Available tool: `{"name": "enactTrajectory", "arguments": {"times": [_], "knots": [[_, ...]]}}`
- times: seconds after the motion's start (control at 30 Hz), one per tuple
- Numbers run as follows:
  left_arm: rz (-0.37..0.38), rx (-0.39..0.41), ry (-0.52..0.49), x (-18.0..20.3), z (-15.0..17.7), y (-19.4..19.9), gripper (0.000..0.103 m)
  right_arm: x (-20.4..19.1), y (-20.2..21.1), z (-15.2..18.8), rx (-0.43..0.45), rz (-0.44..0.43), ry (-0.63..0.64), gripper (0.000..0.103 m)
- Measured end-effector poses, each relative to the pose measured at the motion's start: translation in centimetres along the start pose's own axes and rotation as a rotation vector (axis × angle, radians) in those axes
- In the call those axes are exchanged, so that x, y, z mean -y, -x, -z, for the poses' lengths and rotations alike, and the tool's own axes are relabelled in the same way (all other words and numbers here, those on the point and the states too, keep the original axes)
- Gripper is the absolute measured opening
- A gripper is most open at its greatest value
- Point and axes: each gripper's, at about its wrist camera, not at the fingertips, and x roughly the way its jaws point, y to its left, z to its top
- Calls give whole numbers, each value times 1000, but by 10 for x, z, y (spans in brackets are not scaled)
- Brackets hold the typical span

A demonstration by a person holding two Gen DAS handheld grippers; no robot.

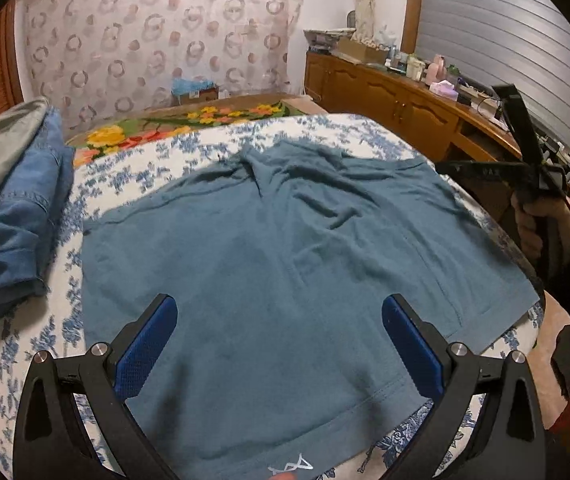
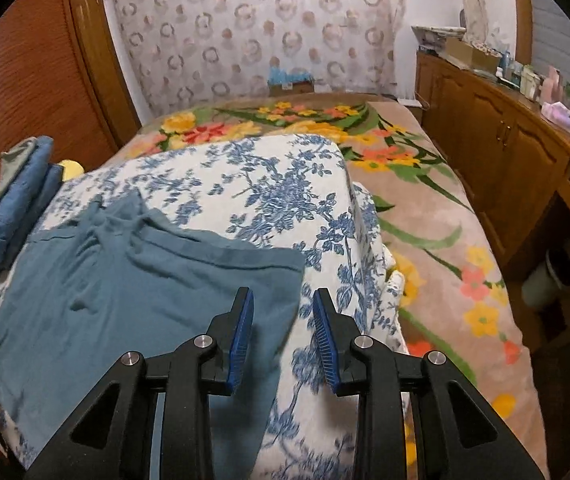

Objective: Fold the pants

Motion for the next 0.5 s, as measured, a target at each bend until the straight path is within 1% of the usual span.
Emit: {"name": "enactTrajectory", "arguments": {"times": [0.17, 0.27, 0.3, 0.33, 0.37, 0.4, 0.43, 0.5], "knots": [[-3, -41, -4, 1, 4, -13, 103, -5, -6, -10, -34, -7, 22, 32], [-5, -61, -1, 0, 7, -19, 103, -6, -9, -11, -43, 27, 46, 32], [-6, -66, 1, 0, 7, -20, 103, -5, -8, -11, -43, 25, 47, 29], [-5, -72, 4, -1, 7, -22, 103, -6, -8, -12, -39, 20, 50, 20], [-4, -77, 8, -2, 8, -23, 103, -5, -5, -11, -39, 6, 50, 16], [-2, -81, 11, -3, 9, -26, 103, -6, -7, -13, -37, -4, 52, 10], [1, -85, 14, -3, 10, -27, 103, -6, -5, -12, -35, -5, 61, 6], [3, -87, 13, -3, 11, -28, 103, -4, -2, -12, -25, -3, 77, 3]]}}
